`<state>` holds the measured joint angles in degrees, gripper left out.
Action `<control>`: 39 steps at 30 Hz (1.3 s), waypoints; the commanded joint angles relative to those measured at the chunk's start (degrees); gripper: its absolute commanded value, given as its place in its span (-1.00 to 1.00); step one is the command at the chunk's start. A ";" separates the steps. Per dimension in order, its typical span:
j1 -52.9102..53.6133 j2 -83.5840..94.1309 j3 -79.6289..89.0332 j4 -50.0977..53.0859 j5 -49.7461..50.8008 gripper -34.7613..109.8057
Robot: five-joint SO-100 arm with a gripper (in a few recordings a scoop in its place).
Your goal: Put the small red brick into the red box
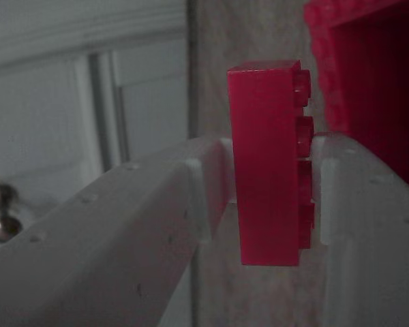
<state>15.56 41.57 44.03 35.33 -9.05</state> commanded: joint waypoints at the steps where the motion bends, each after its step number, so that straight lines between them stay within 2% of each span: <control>1: -1.14 2.81 -4.13 0.88 -0.88 -0.41; 5: -1.14 2.81 -4.13 1.14 -0.88 -0.34; 10: -1.14 2.81 -4.22 1.32 -1.58 -0.34; 12: -1.14 2.81 -4.22 1.32 -2.11 -0.37; 15: -1.14 4.57 -4.22 2.81 -1.76 -0.52; 21: -1.67 15.03 -0.18 8.09 -0.70 -0.52; 29: -2.90 41.75 28.21 7.82 -1.58 -0.52; 34: -6.06 59.15 51.24 11.87 -4.39 -0.52; 39: -9.14 75.67 77.26 13.80 -2.55 -0.51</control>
<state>8.17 101.60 106.08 47.99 -11.87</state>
